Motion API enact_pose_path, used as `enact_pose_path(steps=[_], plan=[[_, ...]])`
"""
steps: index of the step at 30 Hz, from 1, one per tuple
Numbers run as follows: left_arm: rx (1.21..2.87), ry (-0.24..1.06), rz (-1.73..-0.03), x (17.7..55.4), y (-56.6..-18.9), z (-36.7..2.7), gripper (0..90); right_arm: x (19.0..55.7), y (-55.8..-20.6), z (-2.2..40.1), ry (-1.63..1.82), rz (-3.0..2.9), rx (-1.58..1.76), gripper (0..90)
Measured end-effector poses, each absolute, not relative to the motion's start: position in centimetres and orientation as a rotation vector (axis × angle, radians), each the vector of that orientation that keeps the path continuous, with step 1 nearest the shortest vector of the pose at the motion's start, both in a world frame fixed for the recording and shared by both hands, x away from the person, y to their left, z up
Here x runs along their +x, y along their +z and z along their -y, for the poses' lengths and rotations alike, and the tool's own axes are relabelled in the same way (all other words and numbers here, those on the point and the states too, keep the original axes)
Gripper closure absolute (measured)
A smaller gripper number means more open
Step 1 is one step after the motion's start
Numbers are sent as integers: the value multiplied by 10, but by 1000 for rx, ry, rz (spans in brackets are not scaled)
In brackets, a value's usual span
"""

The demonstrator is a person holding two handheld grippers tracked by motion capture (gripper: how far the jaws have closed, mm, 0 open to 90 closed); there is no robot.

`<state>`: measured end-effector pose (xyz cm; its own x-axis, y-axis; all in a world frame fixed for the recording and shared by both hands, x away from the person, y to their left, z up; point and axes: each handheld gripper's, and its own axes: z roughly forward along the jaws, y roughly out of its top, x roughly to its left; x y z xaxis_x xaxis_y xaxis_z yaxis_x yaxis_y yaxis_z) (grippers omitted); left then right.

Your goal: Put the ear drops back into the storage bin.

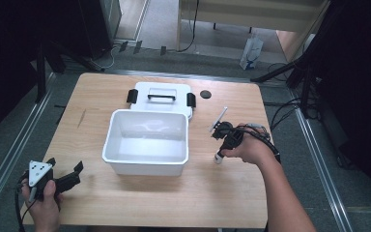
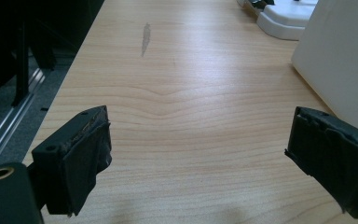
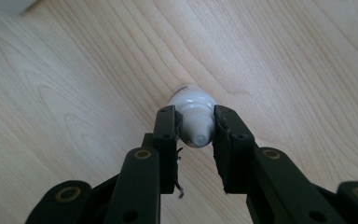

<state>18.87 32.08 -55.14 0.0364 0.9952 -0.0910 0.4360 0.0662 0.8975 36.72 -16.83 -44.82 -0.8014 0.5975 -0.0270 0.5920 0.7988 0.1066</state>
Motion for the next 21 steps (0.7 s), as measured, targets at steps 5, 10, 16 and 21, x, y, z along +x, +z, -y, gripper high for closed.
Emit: enact_pose_path(steps=[5,10,16,21], plan=[[1489,862,-1524,189,-551,-321,70,369,-435,163,152,-2917,929,723],[1491,864,-1525,189,-551,-321,70,371,-418,157,187,-2909,914,722],[1492,864,-1525,189,-551,-321,70,370,-401,150,232,-2921,882,722],[1492,863,-1526,189,-551,-321,70,369,-386,140,240,-2955,820,722]])
